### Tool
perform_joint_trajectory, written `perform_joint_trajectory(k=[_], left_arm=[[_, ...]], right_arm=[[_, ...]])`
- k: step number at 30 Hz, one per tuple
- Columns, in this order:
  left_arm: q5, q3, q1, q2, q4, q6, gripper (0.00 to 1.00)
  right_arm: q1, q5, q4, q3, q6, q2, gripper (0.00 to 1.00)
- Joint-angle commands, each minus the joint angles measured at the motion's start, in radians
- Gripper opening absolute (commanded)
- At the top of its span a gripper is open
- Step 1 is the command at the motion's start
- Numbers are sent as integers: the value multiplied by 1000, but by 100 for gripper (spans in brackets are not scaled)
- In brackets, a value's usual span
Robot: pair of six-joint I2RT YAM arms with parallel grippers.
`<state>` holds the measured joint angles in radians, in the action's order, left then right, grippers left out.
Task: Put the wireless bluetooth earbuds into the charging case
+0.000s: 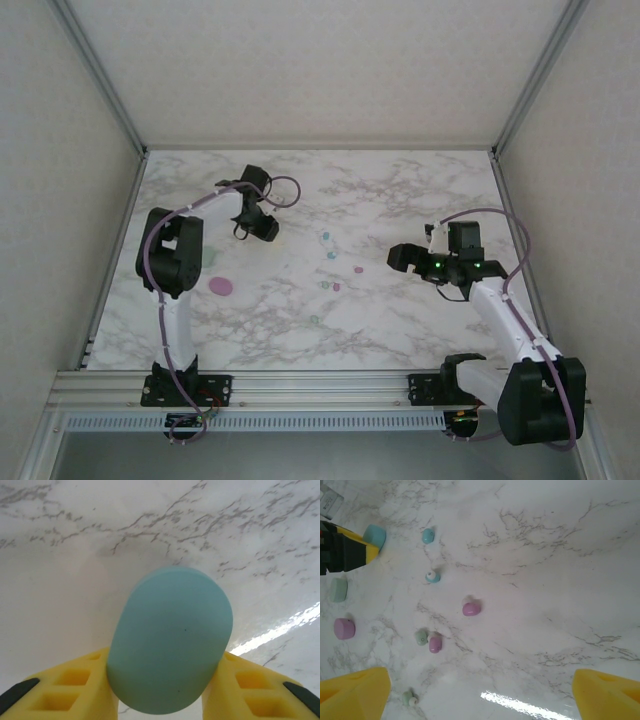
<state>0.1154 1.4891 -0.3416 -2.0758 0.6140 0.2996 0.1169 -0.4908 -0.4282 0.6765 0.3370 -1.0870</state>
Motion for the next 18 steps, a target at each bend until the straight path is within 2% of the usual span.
perform_joint_trajectory(k=[1, 6, 11, 18], left_arm=[[-5, -35, -18, 47, -12, -5, 34], [41, -82, -19, 165, -33, -13, 31], [129, -74, -31, 254, 14, -15, 30], [244, -118, -121, 456, 26, 20, 27]], right_arm=[[6, 20, -35, 35, 13, -9, 95], [6, 21, -41, 56, 49, -5, 94], [6, -12, -29, 88, 106, -7, 94], [19, -138, 5, 159, 214, -26, 88]])
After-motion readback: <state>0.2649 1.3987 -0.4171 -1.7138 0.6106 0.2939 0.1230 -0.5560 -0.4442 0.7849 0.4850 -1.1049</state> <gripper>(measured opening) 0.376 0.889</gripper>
